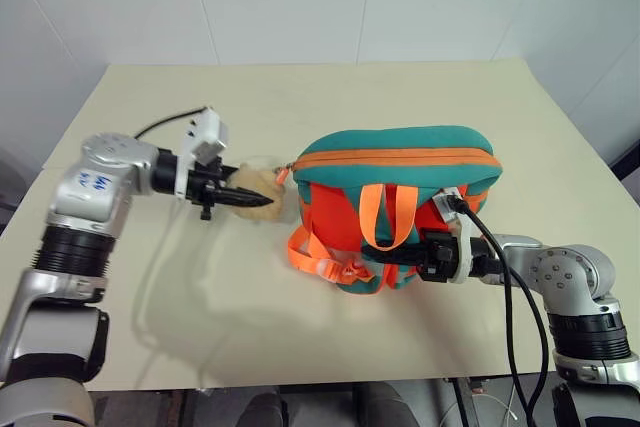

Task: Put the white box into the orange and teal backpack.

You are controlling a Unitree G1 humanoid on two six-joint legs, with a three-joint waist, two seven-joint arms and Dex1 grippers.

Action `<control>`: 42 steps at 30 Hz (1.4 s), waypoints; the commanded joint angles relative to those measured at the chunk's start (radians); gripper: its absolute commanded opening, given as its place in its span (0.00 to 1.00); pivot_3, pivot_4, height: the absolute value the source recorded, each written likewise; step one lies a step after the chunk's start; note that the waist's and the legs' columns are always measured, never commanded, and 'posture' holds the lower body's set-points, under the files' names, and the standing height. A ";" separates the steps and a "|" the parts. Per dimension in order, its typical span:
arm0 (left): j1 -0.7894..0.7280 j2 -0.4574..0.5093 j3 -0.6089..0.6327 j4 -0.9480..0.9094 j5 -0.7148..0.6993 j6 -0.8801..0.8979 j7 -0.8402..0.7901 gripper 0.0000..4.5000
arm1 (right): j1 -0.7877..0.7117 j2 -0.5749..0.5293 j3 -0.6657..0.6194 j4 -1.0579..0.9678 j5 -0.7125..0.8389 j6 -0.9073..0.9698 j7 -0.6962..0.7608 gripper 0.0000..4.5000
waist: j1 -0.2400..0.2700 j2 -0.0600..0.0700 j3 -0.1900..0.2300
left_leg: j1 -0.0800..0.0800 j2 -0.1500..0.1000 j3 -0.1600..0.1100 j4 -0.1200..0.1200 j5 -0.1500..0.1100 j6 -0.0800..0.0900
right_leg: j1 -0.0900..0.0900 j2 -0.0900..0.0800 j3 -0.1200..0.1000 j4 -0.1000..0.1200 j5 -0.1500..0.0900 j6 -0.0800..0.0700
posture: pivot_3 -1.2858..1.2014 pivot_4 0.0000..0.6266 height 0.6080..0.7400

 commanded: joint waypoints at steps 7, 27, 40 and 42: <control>0.051 -0.163 -0.063 0.071 0.143 -0.128 0.126 0.29 | 0.022 0.009 -0.034 -0.052 0.063 0.018 -0.040 0.12 | 0.001 0.000 0.000 | 0.001 0.000 0.000 0.002 0.000 0.000 | 0.000 0.000 0.000 0.003 0.000 0.000 | 0.52 0.24 1.00; -0.119 -0.029 0.101 0.271 0.134 -0.313 -0.002 0.29 | 0.027 0.021 -0.021 -0.053 0.081 0.010 -0.054 0.12 | 0.018 0.000 0.000 | 0.000 -0.001 -0.001 0.006 0.000 0.001 | 0.001 0.000 -0.001 0.003 0.002 0.000 | 0.52 0.24 1.00; -0.236 -0.178 -0.015 0.625 0.350 -0.524 0.151 0.29 | 0.034 0.024 -0.034 -0.065 0.094 0.014 -0.068 0.12 | 0.019 -0.001 0.000 | 0.000 0.000 -0.001 0.006 0.000 0.001 | 0.001 0.000 -0.001 0.003 0.002 0.000 | 0.52 0.24 1.00; -0.245 -0.218 -0.025 0.644 0.367 -0.556 0.175 0.29 | 0.036 0.024 -0.036 -0.068 0.097 0.015 -0.072 0.12 | 0.021 -0.001 0.000 | 0.000 0.000 -0.001 0.006 0.000 0.001 | 0.001 0.000 -0.001 0.003 0.002 0.000 | 0.52 0.24 1.00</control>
